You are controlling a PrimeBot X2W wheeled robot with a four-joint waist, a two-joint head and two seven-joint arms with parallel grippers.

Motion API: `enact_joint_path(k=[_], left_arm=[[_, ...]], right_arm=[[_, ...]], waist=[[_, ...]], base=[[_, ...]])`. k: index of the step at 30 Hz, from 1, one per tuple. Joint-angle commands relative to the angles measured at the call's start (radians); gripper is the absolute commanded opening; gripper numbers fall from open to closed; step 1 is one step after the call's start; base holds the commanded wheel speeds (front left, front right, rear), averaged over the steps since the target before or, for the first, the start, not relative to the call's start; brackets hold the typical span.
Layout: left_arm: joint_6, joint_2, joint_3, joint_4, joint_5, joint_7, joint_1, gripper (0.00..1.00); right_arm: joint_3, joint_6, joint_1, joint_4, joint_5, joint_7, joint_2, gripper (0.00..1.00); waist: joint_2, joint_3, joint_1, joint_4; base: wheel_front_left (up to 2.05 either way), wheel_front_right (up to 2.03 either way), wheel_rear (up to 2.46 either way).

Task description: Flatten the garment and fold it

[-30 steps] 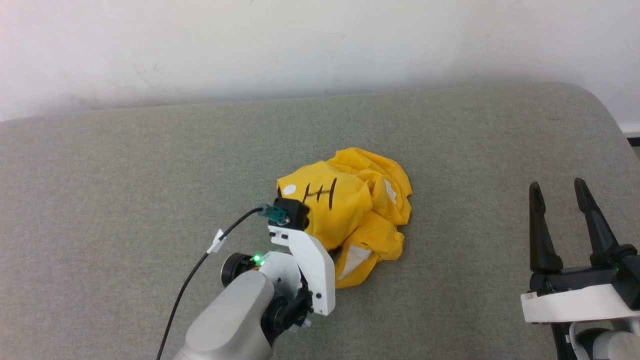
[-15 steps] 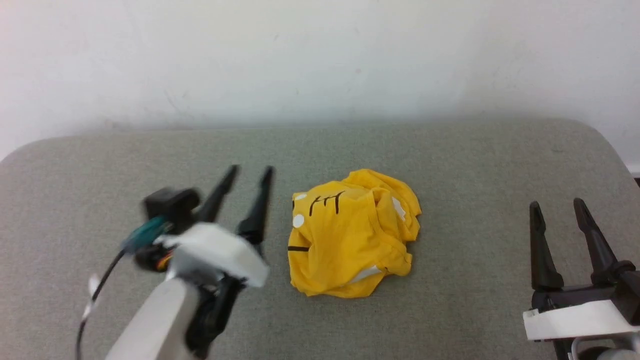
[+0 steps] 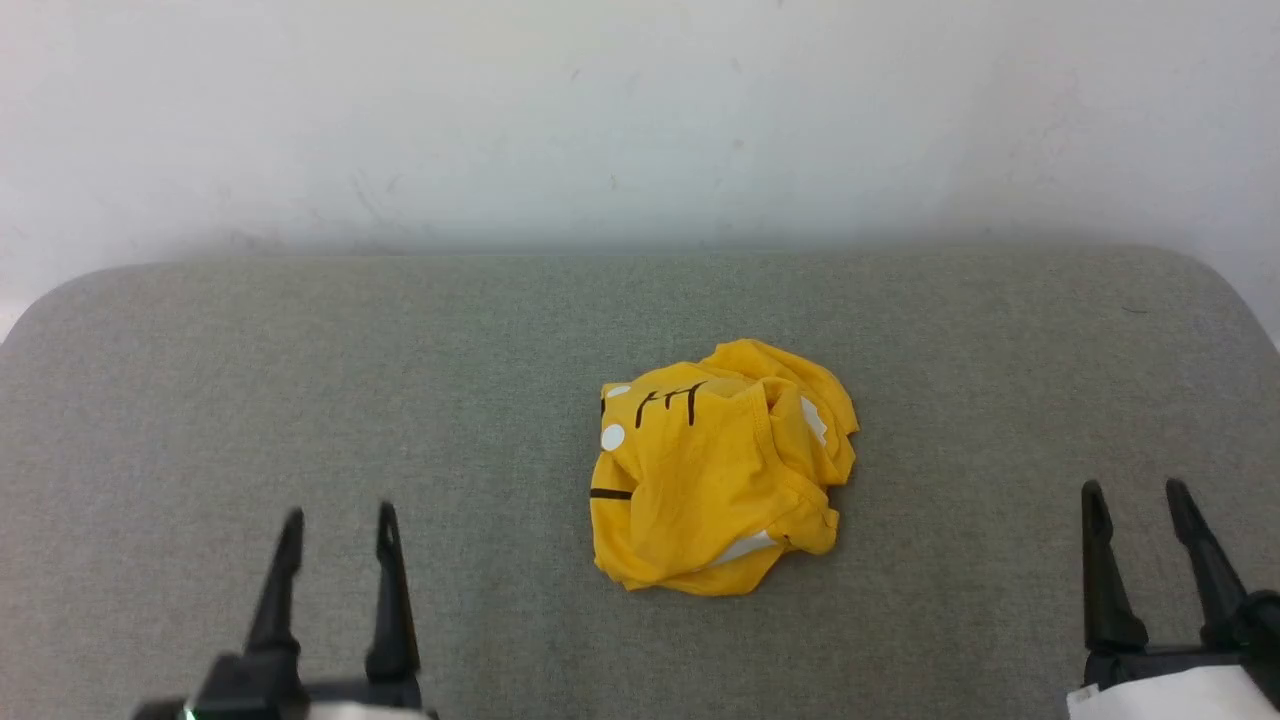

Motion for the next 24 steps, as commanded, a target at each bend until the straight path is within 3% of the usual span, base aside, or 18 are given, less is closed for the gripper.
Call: enact_joint_path(k=[1, 8, 13, 24], left_arm=[[0.004, -0.028, 0.011, -0.015, 0.012, -0.004, 0.039, 1.00], [-0.077, -0.104, 0.048, -0.020, 0.055, -0.005, 0.081, 1.00], [-0.128, -0.132, 0.087, -0.027, 0.083, -0.005, 0.050, 1.00], [-0.236, -0.201, 0.132, -0.006, 0.108, -0.005, -0.028, 1.00]], right_arm=[[-0.003, -0.001, 0.016, 0.008, 0.010, 0.002, 0.001, 1.00], [0.004, -0.001, 0.010, 0.027, 0.023, -0.001, 0.001, 1.00], [0.036, -0.001, -0.090, 0.000, 0.023, 0.042, 0.001, 1.00], [0.096, -0.001, -0.498, 0.081, -0.031, 0.485, -0.008, 1.00]], waist=[[-0.0001, 0.001, 0.0001, 0.004], [-0.0001, 0.017, 0.0001, 0.028], [-0.0001, 0.048, 0.0001, 0.045], [-0.0001, 0.172, 0.0001, 0.090]], base=[[0.00, 0.00, 0.00], [0.00, 0.00, 0.00], [0.00, 0.00, 0.00], [0.00, 0.00, 0.00]])
